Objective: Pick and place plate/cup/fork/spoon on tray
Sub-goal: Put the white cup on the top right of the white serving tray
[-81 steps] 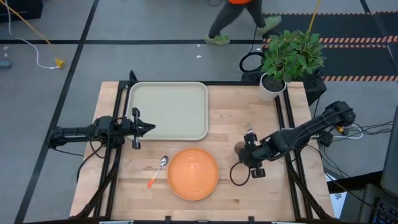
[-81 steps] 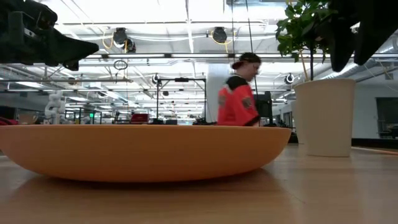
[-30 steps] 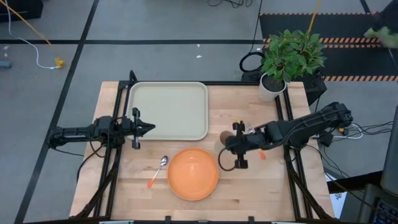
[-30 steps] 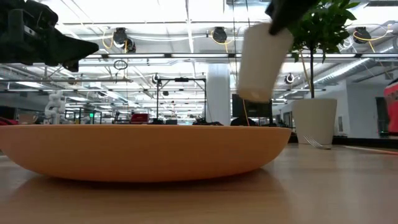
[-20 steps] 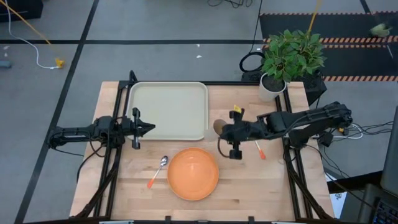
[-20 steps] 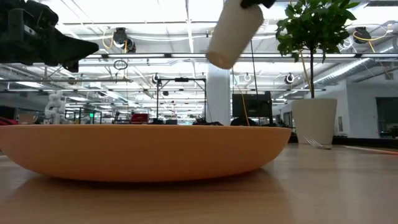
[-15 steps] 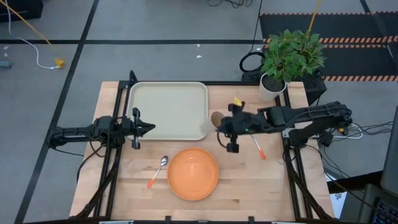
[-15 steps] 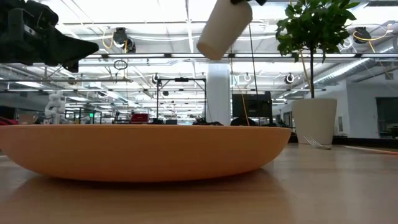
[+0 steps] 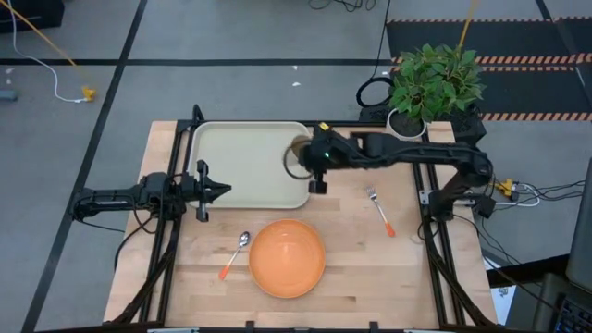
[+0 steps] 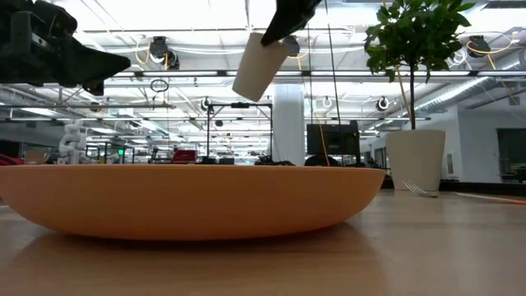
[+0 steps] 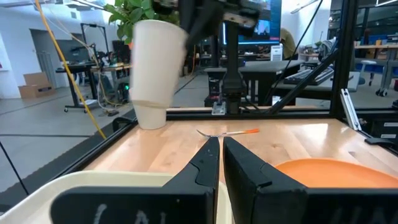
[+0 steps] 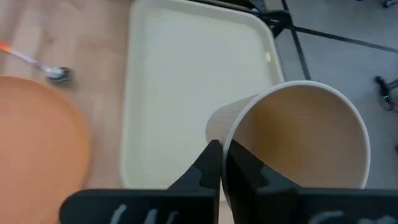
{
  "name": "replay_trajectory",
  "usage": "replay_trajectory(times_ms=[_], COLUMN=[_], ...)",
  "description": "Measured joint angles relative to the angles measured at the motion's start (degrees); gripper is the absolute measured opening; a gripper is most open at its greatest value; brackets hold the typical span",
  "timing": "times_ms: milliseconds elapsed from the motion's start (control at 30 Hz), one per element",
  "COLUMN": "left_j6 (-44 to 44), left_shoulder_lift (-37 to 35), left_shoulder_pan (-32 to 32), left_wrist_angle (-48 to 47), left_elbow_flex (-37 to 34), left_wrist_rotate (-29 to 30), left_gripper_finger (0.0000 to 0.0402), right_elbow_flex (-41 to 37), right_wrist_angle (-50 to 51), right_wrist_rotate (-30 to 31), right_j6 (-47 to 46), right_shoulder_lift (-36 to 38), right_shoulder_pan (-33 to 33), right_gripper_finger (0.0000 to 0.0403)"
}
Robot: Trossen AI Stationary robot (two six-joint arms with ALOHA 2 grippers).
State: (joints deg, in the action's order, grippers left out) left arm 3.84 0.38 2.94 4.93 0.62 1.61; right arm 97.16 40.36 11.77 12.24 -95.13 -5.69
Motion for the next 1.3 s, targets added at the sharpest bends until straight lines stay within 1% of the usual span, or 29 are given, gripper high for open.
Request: replay_trajectory(times_ms=[133,267,367,533,600,667,833,933,1033,1200,1300], left_j6=[-0.5,-2.4,-3.7,-3.8,-2.7,-0.9,6.7,10.8,11.5,17.8,18.3], left_shoulder_lift=[0.0,0.0,0.0,0.0,0.0,0.0,0.0,0.0,0.0,0.8,2.6], left_shoulder_pan=[0.0,0.0,0.0,0.0,0.0,0.0,0.0,0.0,0.0,0.2,0.8], left_wrist_angle=[-0.3,-1.1,-1.4,-1.5,-1.5,-1.4,0.1,3.7,5.2,1.3,1.3], left_elbow_flex=[0.0,0.0,0.0,0.0,0.0,0.0,0.0,0.0,0.0,2.7,5.1], left_wrist_rotate=[0.0,0.0,0.0,0.2,1.2,1.5,1.5,1.5,1.2,0.1,0.0], left_gripper_finger=[0.0026,0.0026,0.0026,0.0026,0.0026,0.0026,0.0026,0.0026,0.0026,0.0026,0.0026], right_elbow_flex=[3.2,5.6,6.1,6.1,6.2,6.2,6.2,6.2,6.2,6.2,6.2], right_wrist_angle=[-1.3,-4.3,-8.0,-10.1,-10.1,-10.2,-10.0,-10.0,-10.3,-10.5,-10.1], right_wrist_rotate=[-0.3,-5.8,-8.4,-12.3,-13.5,-13.5,-15.7,-16.3,-16.5,-16.3,-15.9], right_j6=[4.3,8.2,10.8,12.6,12.6,12.8,12.0,10.8,9.8,8.6,8.1], right_shoulder_lift=[-3.9,-7.5,-10.0,-13.8,-15.1,-16.4,-18.8,-20.0,-21.5,-24.4,-25.6], right_shoulder_pan=[-3.9,-8.1,-11.2,-16.4,-18.2,-19.7,-22.4,-22.9,-22.8,-22.9,-22.9], right_gripper_finger=[0.0000,0.0000,0.0000,0.0000,0.0000,0.0000,0.0000,0.0000,0.0000,0.0000,0.0000])
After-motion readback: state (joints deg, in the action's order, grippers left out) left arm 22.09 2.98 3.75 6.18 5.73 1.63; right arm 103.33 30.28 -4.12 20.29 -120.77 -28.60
